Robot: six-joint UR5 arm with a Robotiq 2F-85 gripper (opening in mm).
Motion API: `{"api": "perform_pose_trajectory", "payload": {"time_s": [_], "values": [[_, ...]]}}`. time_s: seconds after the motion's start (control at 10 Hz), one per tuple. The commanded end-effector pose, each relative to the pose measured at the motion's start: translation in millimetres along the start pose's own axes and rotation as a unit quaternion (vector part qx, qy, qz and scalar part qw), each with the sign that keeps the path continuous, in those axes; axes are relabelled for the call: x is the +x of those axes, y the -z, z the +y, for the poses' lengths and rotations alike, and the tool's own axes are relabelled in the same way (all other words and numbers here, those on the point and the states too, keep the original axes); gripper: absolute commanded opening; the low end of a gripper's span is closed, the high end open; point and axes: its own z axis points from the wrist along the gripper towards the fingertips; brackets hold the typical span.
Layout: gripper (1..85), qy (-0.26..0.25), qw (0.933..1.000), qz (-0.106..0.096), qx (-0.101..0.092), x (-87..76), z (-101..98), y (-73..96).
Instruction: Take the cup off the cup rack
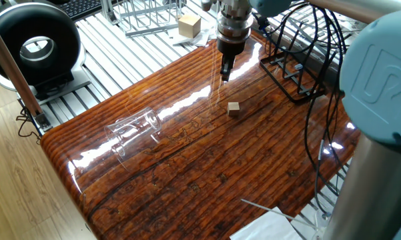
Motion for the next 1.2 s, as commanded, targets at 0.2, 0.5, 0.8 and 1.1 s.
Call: {"api": "perform_pose_trajectory", "payload": {"time_s": [0.2, 0.5, 0.8, 1.1], "values": [[1.3, -0.059, 0.9982, 0.0, -0.014, 2.2, 69.1, 10.1], [1.3, -0.06, 0.9981, -0.006, -0.007, -0.3, 69.7, 8.7], [1.3, -0.012, 0.9998, -0.016, 0.001, -5.8, 51.2, 9.3], [1.3, 0.009, 0.9985, -0.044, 0.031, -20.6, 35.5, 10.7]]}}
